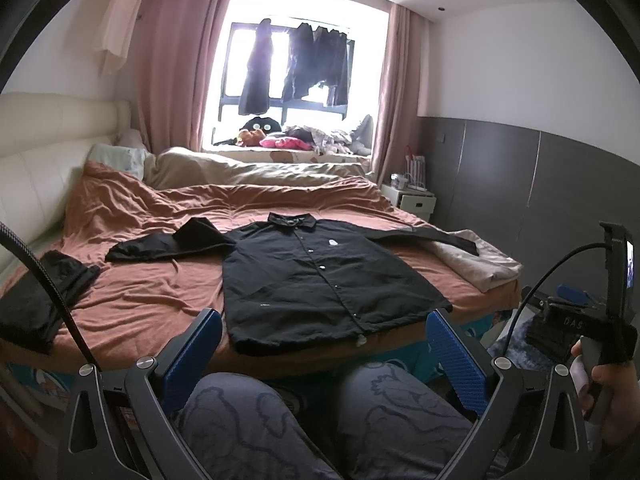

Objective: Fold large clothes
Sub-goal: 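Move both tools toward the black shirt lying on the bed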

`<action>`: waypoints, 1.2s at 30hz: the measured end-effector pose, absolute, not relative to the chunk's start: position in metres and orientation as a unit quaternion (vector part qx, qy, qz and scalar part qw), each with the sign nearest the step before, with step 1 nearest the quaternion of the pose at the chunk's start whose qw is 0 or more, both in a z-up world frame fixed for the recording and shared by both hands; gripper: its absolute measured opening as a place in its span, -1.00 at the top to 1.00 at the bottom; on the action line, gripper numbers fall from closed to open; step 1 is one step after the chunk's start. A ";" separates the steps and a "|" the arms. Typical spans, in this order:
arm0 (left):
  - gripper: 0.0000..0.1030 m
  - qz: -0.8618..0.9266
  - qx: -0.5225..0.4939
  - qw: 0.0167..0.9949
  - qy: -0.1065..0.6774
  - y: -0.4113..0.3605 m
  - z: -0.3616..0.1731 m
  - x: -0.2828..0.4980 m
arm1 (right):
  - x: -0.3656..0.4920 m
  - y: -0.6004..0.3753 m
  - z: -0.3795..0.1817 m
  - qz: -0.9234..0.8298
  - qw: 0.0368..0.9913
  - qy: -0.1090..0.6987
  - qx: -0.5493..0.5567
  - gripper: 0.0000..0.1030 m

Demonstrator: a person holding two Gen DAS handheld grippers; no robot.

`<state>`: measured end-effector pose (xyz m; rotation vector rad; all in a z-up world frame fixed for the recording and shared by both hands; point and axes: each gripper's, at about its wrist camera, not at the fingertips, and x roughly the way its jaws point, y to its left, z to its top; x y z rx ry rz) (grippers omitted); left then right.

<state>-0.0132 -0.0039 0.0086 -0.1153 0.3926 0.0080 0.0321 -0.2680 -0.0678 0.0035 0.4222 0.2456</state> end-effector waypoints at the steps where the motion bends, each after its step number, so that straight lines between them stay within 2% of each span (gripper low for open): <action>1: -0.99 0.004 -0.058 0.979 0.195 -0.004 0.009 -0.013 | 0.032 -0.269 -0.068 0.121 0.971 0.208 0.001 -1.00; 36: -0.99 0.025 -0.072 0.978 0.193 0.005 0.009 -0.023 | 0.015 -0.271 -0.057 0.128 0.973 0.190 -0.008 -1.00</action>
